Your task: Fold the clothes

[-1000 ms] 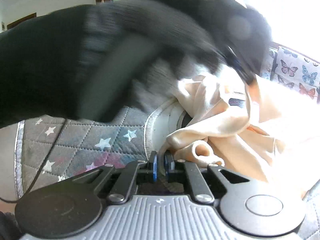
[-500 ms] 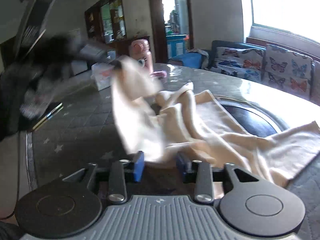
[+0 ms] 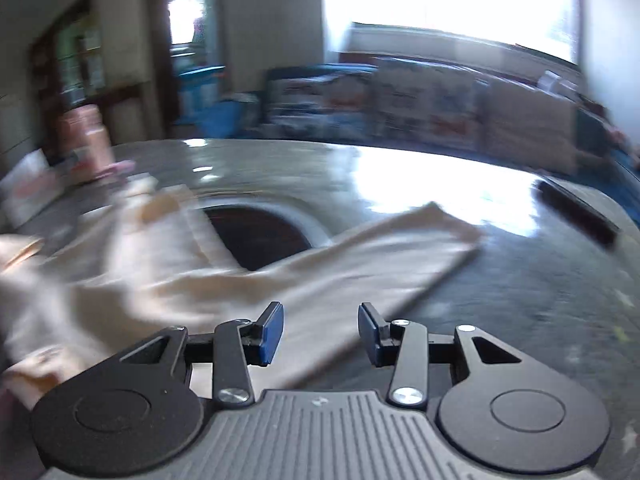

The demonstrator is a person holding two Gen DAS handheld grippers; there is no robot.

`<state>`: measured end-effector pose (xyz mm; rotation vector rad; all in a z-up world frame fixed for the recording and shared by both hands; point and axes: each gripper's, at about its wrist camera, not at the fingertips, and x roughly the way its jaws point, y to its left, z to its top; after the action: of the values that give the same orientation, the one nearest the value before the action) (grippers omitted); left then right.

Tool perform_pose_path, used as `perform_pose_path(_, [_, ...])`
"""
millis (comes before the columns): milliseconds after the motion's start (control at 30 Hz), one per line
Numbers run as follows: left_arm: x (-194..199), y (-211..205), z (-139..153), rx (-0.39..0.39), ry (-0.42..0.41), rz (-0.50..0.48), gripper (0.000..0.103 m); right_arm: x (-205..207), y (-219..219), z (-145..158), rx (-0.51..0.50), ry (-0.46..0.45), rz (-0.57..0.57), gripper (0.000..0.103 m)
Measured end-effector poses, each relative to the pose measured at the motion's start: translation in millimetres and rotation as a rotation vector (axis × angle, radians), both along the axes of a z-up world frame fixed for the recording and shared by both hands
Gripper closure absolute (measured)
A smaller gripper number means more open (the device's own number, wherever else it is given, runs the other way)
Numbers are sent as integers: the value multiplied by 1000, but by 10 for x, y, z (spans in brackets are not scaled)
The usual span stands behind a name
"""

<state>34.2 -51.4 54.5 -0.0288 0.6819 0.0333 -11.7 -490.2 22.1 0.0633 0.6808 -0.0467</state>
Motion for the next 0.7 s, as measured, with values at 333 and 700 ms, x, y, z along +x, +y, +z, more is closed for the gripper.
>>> perform_pose_path(333, [157, 10, -110, 43, 54, 45, 101, 739, -879, -322, 27, 33, -242, 63])
perform_pose_path(700, [234, -23, -190, 62, 80, 40, 100, 847, -991, -328, -3, 10, -294, 96])
